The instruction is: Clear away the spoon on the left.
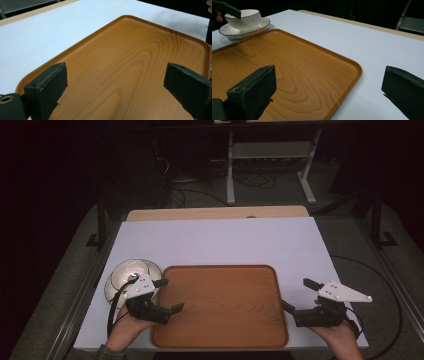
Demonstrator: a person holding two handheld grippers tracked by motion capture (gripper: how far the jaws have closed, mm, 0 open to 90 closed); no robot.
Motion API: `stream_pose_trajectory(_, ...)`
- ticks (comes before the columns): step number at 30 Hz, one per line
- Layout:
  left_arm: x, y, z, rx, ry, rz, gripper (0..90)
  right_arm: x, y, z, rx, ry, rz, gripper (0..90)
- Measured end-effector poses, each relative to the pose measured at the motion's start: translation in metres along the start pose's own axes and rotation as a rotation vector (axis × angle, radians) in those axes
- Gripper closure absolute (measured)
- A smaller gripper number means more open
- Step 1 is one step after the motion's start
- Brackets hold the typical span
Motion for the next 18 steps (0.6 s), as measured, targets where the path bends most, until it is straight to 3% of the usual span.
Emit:
stream_pose_trajectory(9, 0.0003, -0.0005, -0.0013, -0.011, -0.004, 0.005, 6.9, 0.0018, 0.0022, 0.0023, 0.018, -0.009, 0.0, 0.0)
stream_pose_trajectory(11, -0.0013, -0.0006, 0.0011, -0.009, -0.001, 0.012, 13.6, 0.002, 0.0029, 0.0024, 0.019, -0.009, 0.006, 0.0)
stream_pose_trajectory(18, -0.0076, -0.0031, 0.0084, -0.02, 0.015, 0.033, 24.6, 0.0021, 0.003, 0.0016, 0.022, -0.011, 0.01, 0.0)
Point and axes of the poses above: each handheld gripper's, and its own axes: z roughly backward along the jaws, y roughly out of its top, x roughly to its right, the point moved 10 cm from there along -z, roughly forward along the jaws, and after that the axes turned 13 degrees about y, right-handed, at the moved point
